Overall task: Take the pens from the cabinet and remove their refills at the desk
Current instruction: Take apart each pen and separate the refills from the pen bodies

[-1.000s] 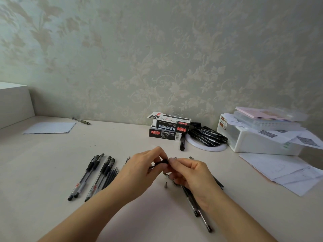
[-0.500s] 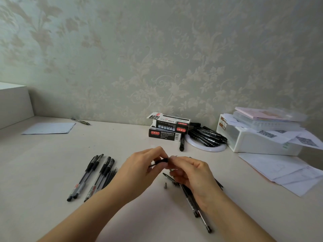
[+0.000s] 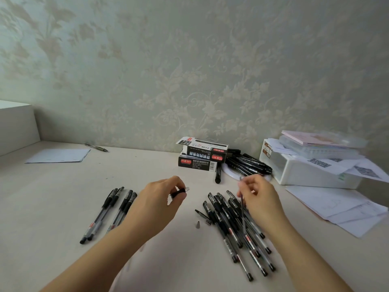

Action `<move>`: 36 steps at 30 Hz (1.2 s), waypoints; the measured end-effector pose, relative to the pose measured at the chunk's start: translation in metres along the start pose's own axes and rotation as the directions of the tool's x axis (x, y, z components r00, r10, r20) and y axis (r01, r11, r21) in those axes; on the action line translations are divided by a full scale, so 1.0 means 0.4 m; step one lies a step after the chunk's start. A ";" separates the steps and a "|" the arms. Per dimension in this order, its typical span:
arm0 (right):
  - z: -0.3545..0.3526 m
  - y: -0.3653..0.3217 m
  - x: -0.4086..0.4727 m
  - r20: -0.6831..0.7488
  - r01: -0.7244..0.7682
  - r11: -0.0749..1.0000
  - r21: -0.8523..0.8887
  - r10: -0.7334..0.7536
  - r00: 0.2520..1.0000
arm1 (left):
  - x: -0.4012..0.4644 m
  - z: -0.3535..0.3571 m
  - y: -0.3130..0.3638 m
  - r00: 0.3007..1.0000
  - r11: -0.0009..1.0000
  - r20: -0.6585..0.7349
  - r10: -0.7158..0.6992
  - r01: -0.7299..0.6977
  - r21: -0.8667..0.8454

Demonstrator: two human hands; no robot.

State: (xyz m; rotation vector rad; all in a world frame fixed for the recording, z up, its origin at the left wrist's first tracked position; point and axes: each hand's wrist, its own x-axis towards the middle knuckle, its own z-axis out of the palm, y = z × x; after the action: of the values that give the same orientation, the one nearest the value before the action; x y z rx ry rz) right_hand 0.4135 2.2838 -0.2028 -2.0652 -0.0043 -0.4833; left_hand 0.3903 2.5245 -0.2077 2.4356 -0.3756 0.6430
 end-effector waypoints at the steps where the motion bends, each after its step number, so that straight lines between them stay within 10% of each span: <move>1: 0.002 0.009 -0.002 0.027 0.042 0.991 -0.125 -0.039 0.999 | 0.002 -0.003 -0.006 1.000 0.999 -0.010 -0.030 0.030 0.011; 15: -0.021 0.034 -0.015 -0.001 0.056 0.812 -0.581 -0.070 0.998 | 0.007 -0.071 -0.090 0.925 0.893 0.001 -0.381 0.368 0.259; 36: 0.023 -0.008 -0.043 0.071 0.265 0.844 -0.466 -0.263 0.962 | -0.011 -0.038 -0.057 0.926 0.867 0.137 -0.352 0.268 0.421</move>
State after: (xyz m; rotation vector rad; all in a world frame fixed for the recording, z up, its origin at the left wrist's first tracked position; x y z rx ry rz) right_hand 0.4004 2.2965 -0.2101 -2.5645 -0.1951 -0.7039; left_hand 0.3903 2.5523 -0.2100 2.8768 0.0874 0.3412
